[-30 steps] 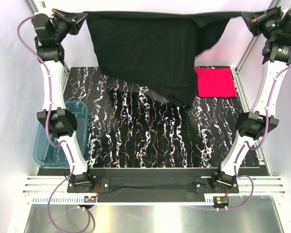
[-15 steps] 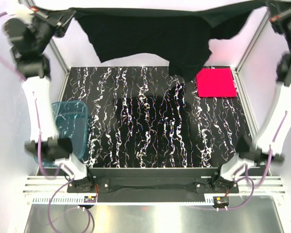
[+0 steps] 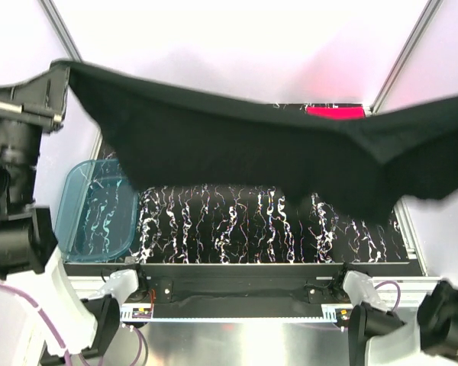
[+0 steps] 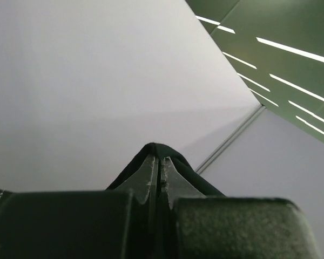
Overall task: Fold and stack the t-shirts
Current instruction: Flatten the tshirt out
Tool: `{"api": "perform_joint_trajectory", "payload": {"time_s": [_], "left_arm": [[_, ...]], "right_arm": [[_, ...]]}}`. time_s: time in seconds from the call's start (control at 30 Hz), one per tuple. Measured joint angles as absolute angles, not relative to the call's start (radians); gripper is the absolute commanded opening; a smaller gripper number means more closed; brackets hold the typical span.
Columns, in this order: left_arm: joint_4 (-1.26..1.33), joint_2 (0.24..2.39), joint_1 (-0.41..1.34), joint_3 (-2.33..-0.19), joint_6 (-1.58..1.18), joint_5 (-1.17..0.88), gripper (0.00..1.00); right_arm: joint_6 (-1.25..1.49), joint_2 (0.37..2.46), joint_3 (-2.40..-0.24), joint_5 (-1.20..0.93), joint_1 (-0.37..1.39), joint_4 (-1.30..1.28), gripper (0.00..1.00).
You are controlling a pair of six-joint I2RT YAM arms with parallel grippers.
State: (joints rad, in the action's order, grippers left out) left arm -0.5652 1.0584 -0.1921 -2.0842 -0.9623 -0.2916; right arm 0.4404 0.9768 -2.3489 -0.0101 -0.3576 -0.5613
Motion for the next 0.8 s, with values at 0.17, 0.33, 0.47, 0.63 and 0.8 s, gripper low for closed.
{"api": "perform_joint_trajectory", "payload": {"time_s": [0.17, 0.33, 0.47, 0.63, 0.8], "left_arm": [[-0.664, 1.007, -0.146, -2.013, -0.913, -0.178, 0.0], [-0.69, 1.079, -0.125, -1.894, -0.882, -0.176, 0.0], [-0.72, 1.298, -0.138, -2.008, -0.888, -0.215, 0.0], [-0.663, 1.537, -0.163, -2.162, -0.968, -0.305, 0.0], [-0.53, 1.649, -0.163, -2.188, -1.062, -0.384, 0.0]], "right_arm": [[0.412, 0.924, -2.264, 0.008, -0.345, -0.556, 0.0], [0.445, 0.989, -2.093, -0.05, -0.338, -0.551, 0.0], [0.466, 1.187, -2.098, -0.101, -0.327, -0.558, 0.0], [0.469, 1.445, -2.238, -0.13, -0.302, -0.578, 0.0], [0.506, 1.55, -2.317, -0.17, -0.3, -0.563, 0.0]]}}
